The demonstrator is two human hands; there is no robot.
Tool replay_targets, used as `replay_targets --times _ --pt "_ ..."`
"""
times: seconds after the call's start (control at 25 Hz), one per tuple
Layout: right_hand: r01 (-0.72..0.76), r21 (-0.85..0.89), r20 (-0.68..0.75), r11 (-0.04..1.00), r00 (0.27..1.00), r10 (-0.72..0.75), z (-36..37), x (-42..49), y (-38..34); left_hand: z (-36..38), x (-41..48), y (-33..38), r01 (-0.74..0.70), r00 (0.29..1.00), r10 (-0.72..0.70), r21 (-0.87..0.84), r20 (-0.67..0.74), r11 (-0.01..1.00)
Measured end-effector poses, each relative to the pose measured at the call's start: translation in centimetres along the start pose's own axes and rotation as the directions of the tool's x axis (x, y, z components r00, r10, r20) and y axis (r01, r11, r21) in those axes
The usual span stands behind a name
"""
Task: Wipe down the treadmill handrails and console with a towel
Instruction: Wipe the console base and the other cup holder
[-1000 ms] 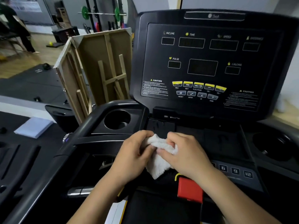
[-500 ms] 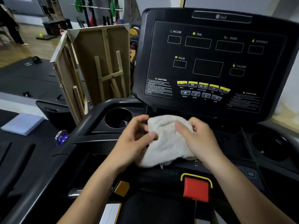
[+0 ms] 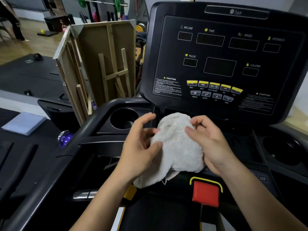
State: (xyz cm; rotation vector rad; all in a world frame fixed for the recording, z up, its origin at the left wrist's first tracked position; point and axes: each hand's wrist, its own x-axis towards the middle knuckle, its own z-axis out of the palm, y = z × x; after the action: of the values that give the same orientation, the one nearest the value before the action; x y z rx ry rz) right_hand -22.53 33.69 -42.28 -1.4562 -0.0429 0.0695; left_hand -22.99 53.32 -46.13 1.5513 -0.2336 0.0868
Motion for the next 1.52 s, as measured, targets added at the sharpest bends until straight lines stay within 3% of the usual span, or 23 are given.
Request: replay_targets --times 0.08,0.16,0.24,0.32,0.44,0.52,0.6,0.68,0.72,0.8,0.84,0.96,1.08,1.16,1.24,1.32,1.4,1.44,1.52 --pt "-0.142 0.044 0.054 0.989 0.989 0.139 -0.5 -0.1 -0.7 -0.1 0.3 -0.1 0.056 0.996 -0.068 -0.197 -0.054 0.979" --pt "-0.232 -0.205 0.09 0.951 0.963 0.254 -0.6 -0.1 -0.6 0.1 0.1 -0.4 0.125 0.991 -0.134 -0.259 -0.018 0.958" --pt "-0.209 -0.373 0.081 0.904 0.963 0.257 -0.5 0.1 -0.1 0.5 -0.2 -0.4 0.123 0.992 -0.118 -0.243 0.037 0.962" --pt "-0.05 -0.52 0.085 0.853 0.99 0.11 -0.7 0.1 0.0 0.9 -0.1 -0.2 0.097 0.994 -0.079 -0.284 0.072 0.954" --pt "0.282 -0.728 0.322 0.626 0.945 -0.051 -0.8 0.4 -0.9 0.8 0.4 0.1 0.072 0.989 -0.028 -0.309 0.143 0.948" --pt "0.373 -0.758 0.423 0.535 0.906 -0.031 -0.6 0.9 -1.1 0.9 0.6 0.5 0.051 0.982 0.007 -0.297 0.19 0.954" --pt "0.37 -0.787 0.415 0.494 0.91 -0.019 -0.7 1.3 -1.3 0.9 0.6 0.7 0.035 0.983 0.013 -0.256 0.182 0.966" --pt "0.359 -0.776 0.391 0.519 0.919 -0.051 -1.0 1.4 -1.6 0.2 0.4 0.9 0.024 0.986 -0.009 -0.084 0.169 0.996" --pt "0.364 -0.76 0.36 0.539 0.925 -0.117 -1.2 1.3 -1.9 -0.3 0.3 1.0 0.012 0.984 -0.029 0.092 0.178 0.996" --pt "0.392 -0.743 0.261 0.543 0.916 -0.304 -1.6 1.2 -2.8 -1.1 0.3 1.1 -0.013 0.988 -0.05 0.4 0.146 0.917" --pt "0.379 -0.76 0.205 0.528 0.911 -0.359 -1.5 1.2 -3.6 -1.3 0.5 1.3 -0.021 0.994 -0.026 0.433 0.102 0.901" --pt "0.29 -0.803 0.151 0.52 0.944 -0.294 -2.1 0.9 -6.2 -1.9 1.1 3.5 -0.116 0.993 0.115 0.384 0.026 0.916" --pt "0.334 -0.773 0.222 0.539 0.939 -0.264 -3.5 -0.2 -9.5 -2.5 1.1 8.0 -0.237 0.963 0.198 0.22 0.185 0.946" --pt "0.362 -0.706 0.176 0.609 0.922 -0.344 -4.3 -0.3 -10.7 -2.5 1.2 9.8 -0.22 0.951 0.179 0.145 0.25 0.965" --pt "0.271 -0.731 0.027 0.626 0.928 -0.37 -4.5 0.6 -9.9 -2.4 1.7 8.9 -0.144 0.963 0.093 0.188 0.254 0.972" --pt "0.098 -0.868 -0.131 0.487 0.901 -0.414 -4.2 1.2 -7.2 -2.6 2.1 6.0 -0.096 0.973 -0.011 0.448 0.231 0.889" --pt "0.03 -0.945 -0.136 0.325 0.869 -0.476 -2.9 0.3 -3.6 -2.7 1.6 2.4 -0.104 0.978 -0.056 0.709 0.199 0.697" --pt "0.02 -0.965 -0.1 0.26 0.893 -0.439 -2.0 -0.8 -1.4 -2.6 1.0 0.8 -0.11 0.982 -0.049 0.766 0.181 0.633" --pt "-0.06 -0.996 -0.074 0.073 0.975 -0.21 -0.2 -3.0 2.5 -1.9 -0.4 -1.4 -0.114 0.989 -0.014 0.804 0.15 0.584"
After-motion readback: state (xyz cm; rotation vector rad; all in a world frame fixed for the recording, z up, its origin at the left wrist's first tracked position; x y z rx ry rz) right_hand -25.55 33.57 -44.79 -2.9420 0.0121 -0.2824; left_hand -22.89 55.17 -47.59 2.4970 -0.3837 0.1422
